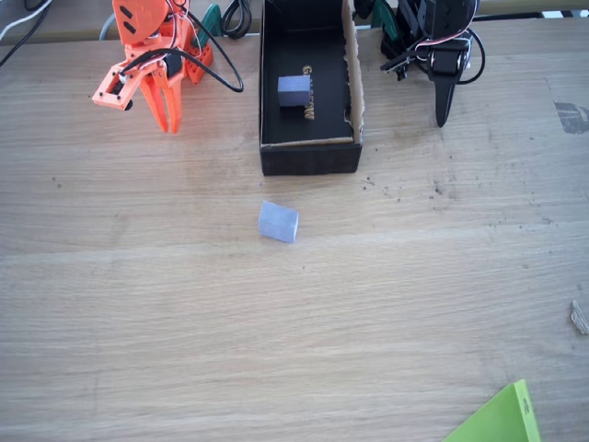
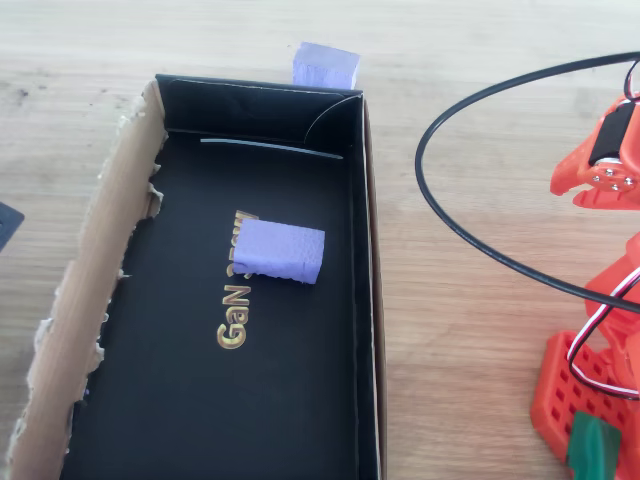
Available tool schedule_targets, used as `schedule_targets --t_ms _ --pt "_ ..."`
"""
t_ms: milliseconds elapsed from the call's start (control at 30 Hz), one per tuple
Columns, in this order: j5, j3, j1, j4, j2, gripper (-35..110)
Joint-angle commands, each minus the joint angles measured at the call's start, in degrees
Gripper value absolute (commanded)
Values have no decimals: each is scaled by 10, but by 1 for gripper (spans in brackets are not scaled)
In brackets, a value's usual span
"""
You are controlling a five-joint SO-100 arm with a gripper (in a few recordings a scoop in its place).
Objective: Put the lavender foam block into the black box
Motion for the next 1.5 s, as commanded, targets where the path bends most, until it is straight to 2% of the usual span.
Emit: schedule_targets --t_ms 0,433,1133,1467 --pt "-644 1 -62 -47 5 0" --pt "-647 1 -38 -47 5 0" --pt "-613 -1 -59 -56 5 0" --pt "-589 -82 -77 -19 -2 0"
